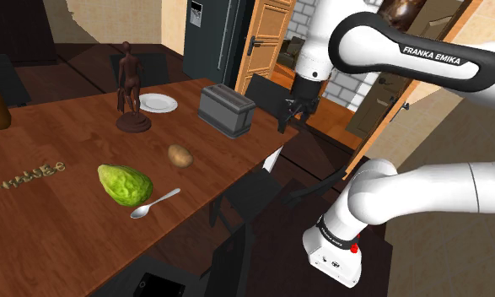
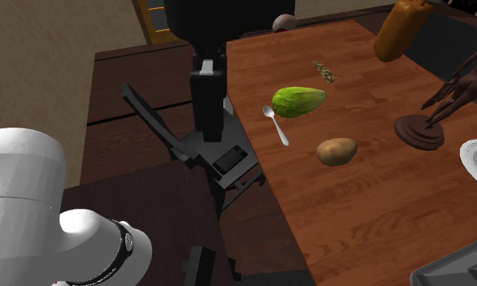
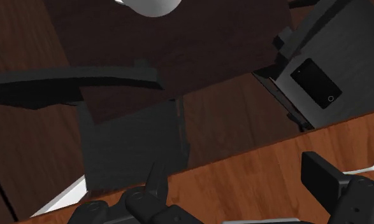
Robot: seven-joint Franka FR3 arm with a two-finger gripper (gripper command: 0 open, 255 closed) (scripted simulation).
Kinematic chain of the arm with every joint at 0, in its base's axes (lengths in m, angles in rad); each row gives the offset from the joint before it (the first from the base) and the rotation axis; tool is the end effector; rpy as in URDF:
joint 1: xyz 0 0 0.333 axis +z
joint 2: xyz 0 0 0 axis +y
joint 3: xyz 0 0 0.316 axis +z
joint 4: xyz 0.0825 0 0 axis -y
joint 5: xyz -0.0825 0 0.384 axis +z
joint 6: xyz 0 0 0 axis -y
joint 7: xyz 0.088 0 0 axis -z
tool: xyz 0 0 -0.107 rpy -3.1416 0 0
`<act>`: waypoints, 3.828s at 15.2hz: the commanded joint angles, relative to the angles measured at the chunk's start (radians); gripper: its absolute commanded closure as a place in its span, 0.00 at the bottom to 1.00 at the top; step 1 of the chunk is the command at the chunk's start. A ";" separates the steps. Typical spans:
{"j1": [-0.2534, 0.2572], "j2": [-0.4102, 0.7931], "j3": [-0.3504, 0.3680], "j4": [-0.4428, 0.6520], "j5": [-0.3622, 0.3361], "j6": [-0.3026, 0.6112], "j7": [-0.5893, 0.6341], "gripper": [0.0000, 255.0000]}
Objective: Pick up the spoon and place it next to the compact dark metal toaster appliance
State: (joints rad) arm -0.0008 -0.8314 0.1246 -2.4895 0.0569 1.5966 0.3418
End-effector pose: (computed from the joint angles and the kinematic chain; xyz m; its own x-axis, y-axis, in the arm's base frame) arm 0.2908 0.0496 0.5410 0.9636 -0.2626 -0.0494 -0.2599 -0.9641 0.0550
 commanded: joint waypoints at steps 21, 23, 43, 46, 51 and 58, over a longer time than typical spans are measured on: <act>-0.116 0.576 0.484 -0.106 0.283 0.827 0.855 0.00; -0.149 0.674 0.527 -0.076 0.234 0.907 0.961 0.00; 0.136 1.438 0.182 0.402 -0.376 1.254 1.870 0.00; 0.156 1.479 0.162 0.426 -0.389 1.273 1.880 0.00; 0.160 1.487 0.158 0.431 -0.391 1.277 1.882 0.00; 0.160 1.487 0.158 0.430 -0.391 1.277 1.882 1.00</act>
State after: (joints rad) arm 0.1601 0.6518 0.2849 -2.0616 -0.3338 2.8698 2.2238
